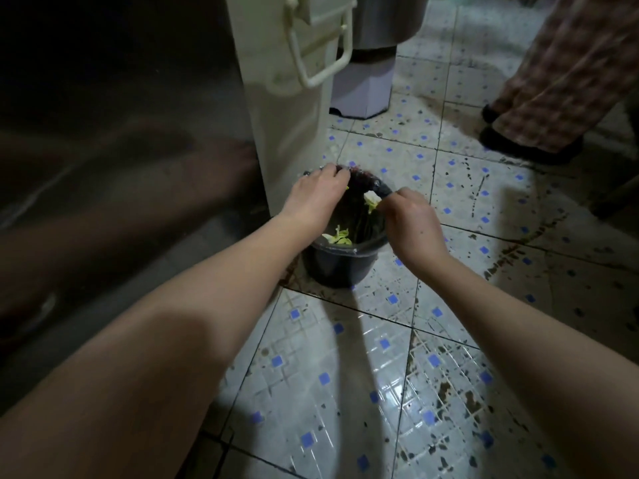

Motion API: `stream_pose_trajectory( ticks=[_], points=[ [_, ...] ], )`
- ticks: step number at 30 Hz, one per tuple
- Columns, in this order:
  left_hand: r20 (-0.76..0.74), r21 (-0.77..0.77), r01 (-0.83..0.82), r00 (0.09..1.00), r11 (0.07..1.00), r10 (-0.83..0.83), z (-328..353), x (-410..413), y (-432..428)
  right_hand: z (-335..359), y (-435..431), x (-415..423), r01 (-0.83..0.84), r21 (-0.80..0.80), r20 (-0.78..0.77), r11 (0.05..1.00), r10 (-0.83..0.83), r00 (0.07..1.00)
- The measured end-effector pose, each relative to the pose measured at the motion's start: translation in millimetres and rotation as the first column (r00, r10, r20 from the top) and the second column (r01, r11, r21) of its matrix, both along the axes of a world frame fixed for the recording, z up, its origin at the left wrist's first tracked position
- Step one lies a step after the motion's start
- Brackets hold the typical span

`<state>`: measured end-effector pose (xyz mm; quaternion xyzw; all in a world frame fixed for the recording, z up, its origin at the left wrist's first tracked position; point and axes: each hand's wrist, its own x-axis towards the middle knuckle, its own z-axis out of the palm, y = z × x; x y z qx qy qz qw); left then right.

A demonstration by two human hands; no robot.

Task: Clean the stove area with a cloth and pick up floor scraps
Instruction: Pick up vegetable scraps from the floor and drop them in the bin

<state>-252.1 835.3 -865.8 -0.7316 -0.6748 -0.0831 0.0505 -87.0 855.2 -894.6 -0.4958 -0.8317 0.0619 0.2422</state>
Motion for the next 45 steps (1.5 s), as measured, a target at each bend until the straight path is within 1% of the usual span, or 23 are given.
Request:
stream_pose_trajectory(
  ticks=[4,6,9,12,14,18,21,25,30,35,39,41,45],
  points=[
    [-0.029,-0.046,-0.032,0.999,0.998,0.031,-2,-9,14,-2,11,-12,-0.034,-0.04,-0.003,0.999,0.034,0.999],
    [-0.074,-0.082,-0.044,0.997,0.996,0.037,-3,-13,20,-4,16,-14,-0.039,-0.06,-0.016,0.997,0.038,0.999],
    [-0.137,-0.166,-0.023,0.991,0.986,0.0,-6,-17,27,-8,22,-18,-0.029,-0.129,-0.035,0.991,0.025,0.999],
    [-0.138,-0.198,-0.013,0.99,0.98,-0.014,-8,-20,28,-15,23,-19,-0.03,-0.2,-0.035,0.979,0.024,0.999],
    [-0.151,-0.217,-0.018,0.988,0.976,-0.015,-10,-21,27,-19,20,-17,-0.026,-0.219,-0.012,0.975,0.024,1.0],
    [-0.211,-0.261,-0.025,0.977,0.965,-0.032,-14,-18,24,-24,13,-9,-0.009,-0.201,0.037,0.98,0.017,0.999],
    [-0.22,-0.281,-0.025,0.975,0.959,-0.039,-15,-17,18,-26,8,2,0.002,-0.2,0.059,0.98,0.01,0.998],
    [-0.222,-0.373,-0.052,0.974,0.926,-0.034,-2,-7,-10,-13,-14,20,0.06,-0.273,0.117,0.96,-0.029,0.993],
    [-0.226,-0.475,-0.029,0.97,0.88,-0.089,43,14,-53,35,-61,44,0.088,-0.395,0.181,0.915,-0.017,0.983],
    [-0.175,-0.524,-0.006,0.979,0.852,-0.101,117,27,-67,105,-85,66,0.146,-0.494,0.202,0.857,-0.051,0.978],
    [-0.197,-0.495,0.002,0.974,0.869,-0.115,183,40,-74,169,-99,79,0.19,-0.522,0.178,0.831,-0.111,0.978],
    [-0.215,-0.471,0.0,0.97,0.882,-0.115,218,46,-77,205,-103,84,0.191,-0.51,0.149,0.839,-0.132,0.98],
    [-0.225,-0.446,0.008,0.967,0.895,-0.121,286,52,-79,275,-109,91,0.191,-0.48,0.15,0.856,-0.135,0.979]
  ],
)
